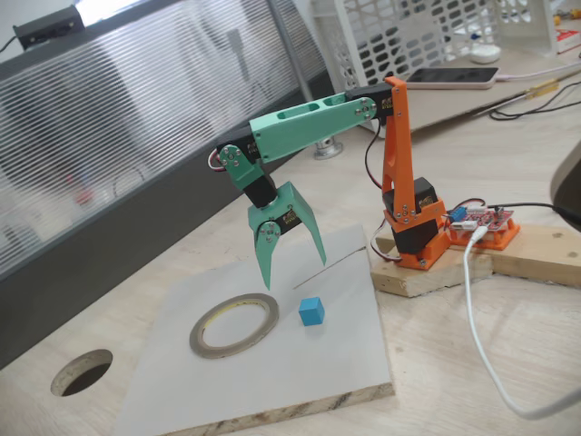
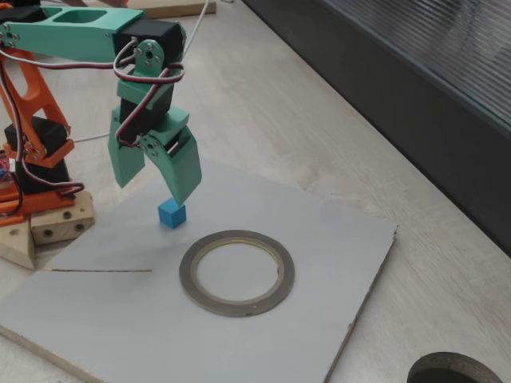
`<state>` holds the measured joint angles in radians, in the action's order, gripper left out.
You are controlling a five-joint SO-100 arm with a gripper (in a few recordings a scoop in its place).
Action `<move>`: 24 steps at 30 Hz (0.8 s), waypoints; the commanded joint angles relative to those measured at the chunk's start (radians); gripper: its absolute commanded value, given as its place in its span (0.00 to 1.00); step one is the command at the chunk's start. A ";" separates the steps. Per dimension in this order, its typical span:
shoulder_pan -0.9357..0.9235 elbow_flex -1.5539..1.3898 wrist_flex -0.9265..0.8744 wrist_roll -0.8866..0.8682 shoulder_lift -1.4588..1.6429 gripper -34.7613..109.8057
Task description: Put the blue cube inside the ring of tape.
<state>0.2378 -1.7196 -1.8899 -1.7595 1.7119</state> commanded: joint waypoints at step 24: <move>0.008 0.008 -0.038 0.002 0.002 0.68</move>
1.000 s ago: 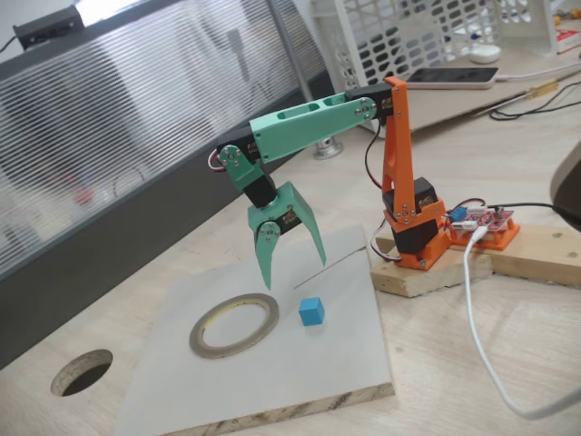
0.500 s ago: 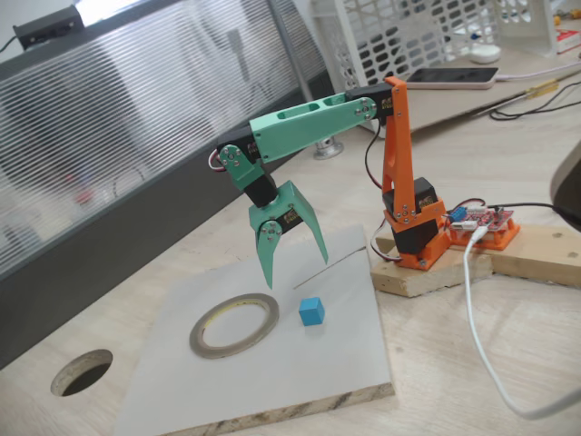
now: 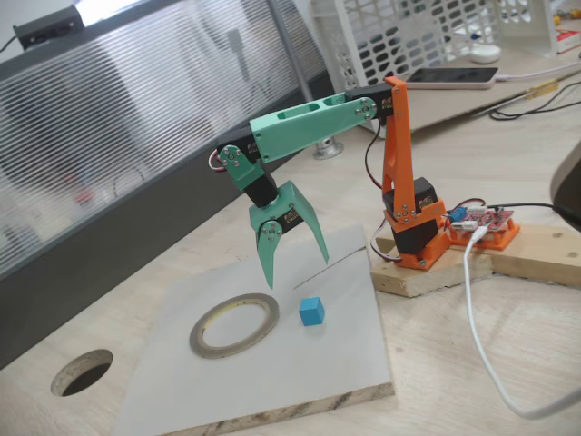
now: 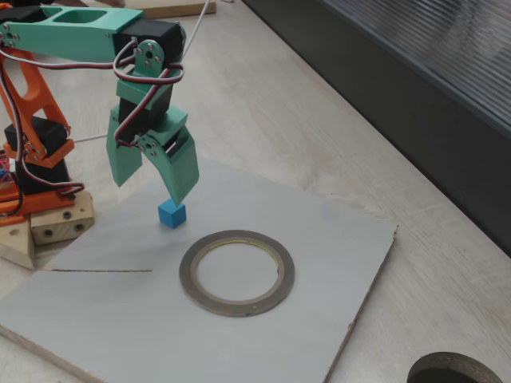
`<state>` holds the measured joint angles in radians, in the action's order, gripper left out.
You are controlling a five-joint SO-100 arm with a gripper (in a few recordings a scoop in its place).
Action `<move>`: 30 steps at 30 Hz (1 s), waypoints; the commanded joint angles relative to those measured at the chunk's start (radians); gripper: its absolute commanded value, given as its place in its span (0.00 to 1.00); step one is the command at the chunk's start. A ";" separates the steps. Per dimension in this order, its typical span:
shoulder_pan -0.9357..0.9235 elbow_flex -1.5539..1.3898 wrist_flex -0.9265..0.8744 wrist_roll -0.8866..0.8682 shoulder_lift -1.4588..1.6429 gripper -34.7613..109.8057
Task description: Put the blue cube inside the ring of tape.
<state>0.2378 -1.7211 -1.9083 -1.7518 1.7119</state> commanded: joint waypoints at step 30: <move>0.020 0.012 0.089 -0.012 -0.169 0.68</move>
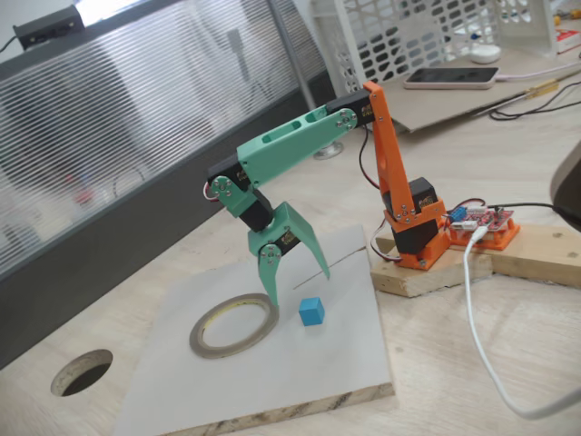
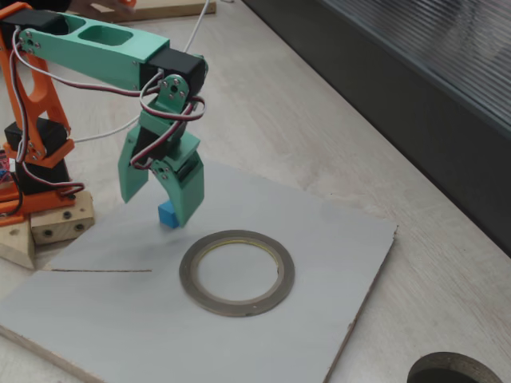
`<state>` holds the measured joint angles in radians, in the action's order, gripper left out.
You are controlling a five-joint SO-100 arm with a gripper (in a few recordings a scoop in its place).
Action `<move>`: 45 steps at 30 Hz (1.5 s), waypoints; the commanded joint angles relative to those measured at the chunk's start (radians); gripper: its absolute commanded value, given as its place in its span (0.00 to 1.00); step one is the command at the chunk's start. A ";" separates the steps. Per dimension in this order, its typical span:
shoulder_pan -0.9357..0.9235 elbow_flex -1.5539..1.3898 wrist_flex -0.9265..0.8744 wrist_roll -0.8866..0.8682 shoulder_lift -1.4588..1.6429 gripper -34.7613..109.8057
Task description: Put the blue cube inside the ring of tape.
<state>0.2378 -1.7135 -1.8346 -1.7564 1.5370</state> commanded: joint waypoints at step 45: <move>0.141 0.017 0.017 -0.009 -0.140 0.68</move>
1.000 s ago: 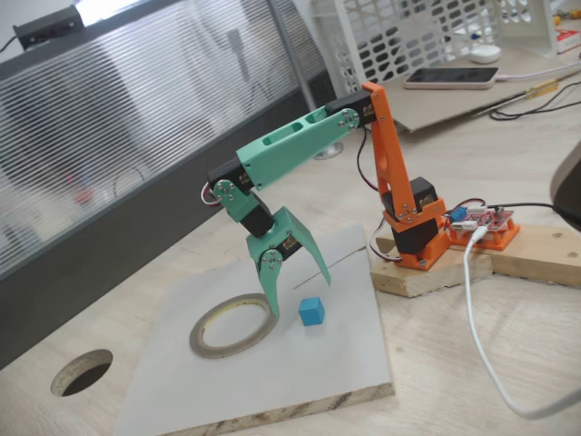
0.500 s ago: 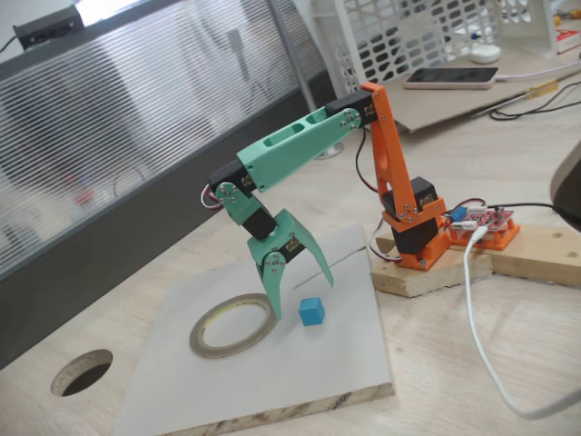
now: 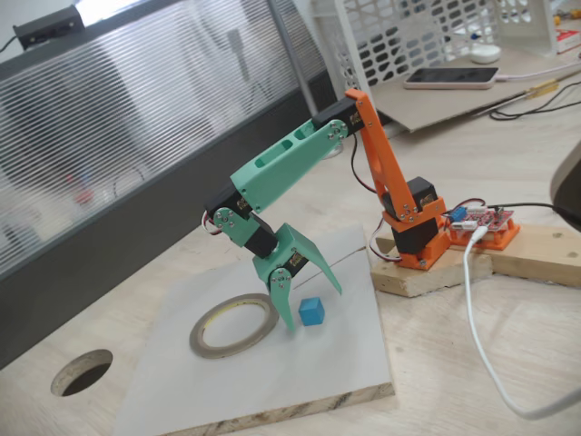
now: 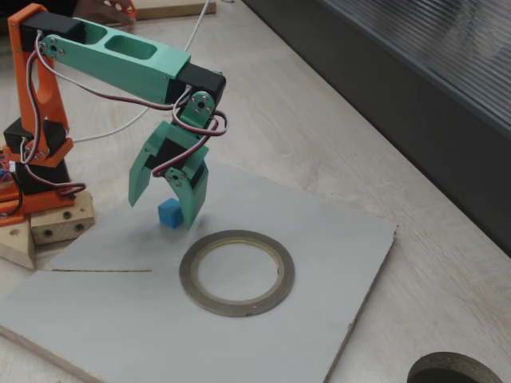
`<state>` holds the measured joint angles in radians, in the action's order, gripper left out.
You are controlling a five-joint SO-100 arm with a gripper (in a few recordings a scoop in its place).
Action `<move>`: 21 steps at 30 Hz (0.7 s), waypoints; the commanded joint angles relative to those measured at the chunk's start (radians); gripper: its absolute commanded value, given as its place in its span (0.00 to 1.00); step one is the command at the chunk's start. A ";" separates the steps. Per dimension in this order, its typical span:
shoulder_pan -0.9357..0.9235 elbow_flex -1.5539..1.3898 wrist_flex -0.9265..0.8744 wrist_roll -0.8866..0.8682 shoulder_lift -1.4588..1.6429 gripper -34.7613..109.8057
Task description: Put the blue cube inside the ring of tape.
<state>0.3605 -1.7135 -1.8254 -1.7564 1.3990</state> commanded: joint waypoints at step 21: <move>0.015 0.006 0.121 -0.009 -0.015 0.68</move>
<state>0.3605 -1.7135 -1.6997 -1.7564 1.3744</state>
